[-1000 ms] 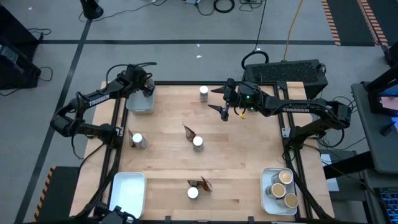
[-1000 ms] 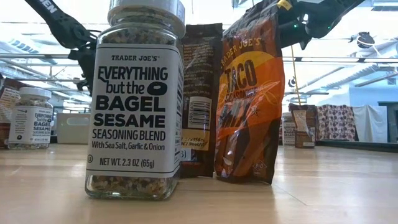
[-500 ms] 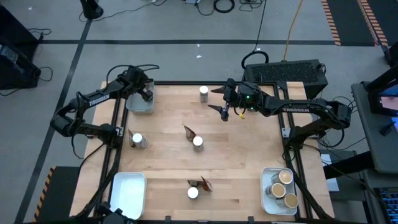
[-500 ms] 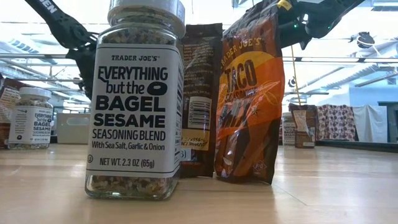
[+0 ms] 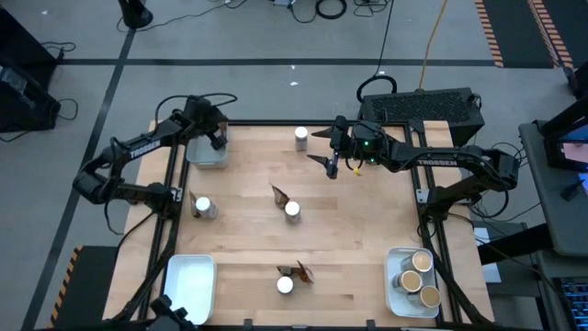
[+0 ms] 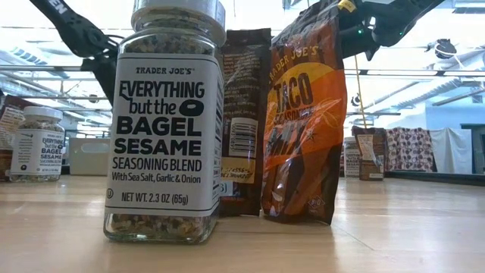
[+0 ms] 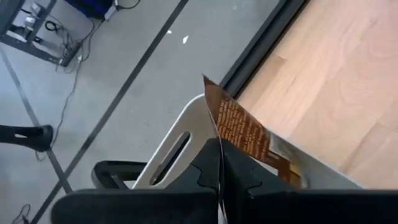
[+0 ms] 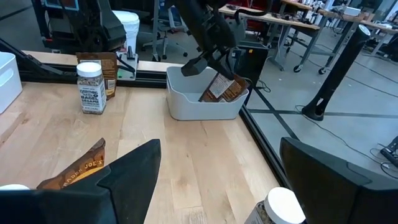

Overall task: Sort spices by type
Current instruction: Put the seasoning bag into the top left white bin

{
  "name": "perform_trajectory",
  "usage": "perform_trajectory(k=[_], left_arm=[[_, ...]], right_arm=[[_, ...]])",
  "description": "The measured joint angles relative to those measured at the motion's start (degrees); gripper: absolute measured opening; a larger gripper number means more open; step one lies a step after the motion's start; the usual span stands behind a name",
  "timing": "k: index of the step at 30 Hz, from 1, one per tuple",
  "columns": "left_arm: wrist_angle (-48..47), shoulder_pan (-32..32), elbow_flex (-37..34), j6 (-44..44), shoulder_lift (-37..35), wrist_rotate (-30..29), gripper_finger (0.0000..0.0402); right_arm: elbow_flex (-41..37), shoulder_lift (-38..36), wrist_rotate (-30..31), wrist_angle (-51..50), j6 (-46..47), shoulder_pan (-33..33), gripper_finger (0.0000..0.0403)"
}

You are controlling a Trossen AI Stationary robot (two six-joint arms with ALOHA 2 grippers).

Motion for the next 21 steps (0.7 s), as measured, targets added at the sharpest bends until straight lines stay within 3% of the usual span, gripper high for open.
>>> perform_trajectory(k=[10, 21], left_arm=[[1.52, -0.76, 0.0, 6.75, -0.42, -0.35, 0.0004], [1.64, -0.76, 0.0, 6.93, -0.43, -1.42, 0.0004]], right_arm=[[0.0, 0.0, 0.02, 0.2, -0.4, 0.0, 0.0313], [0.0, 0.0, 0.02, 0.88, -0.37, -0.01, 0.0313]])
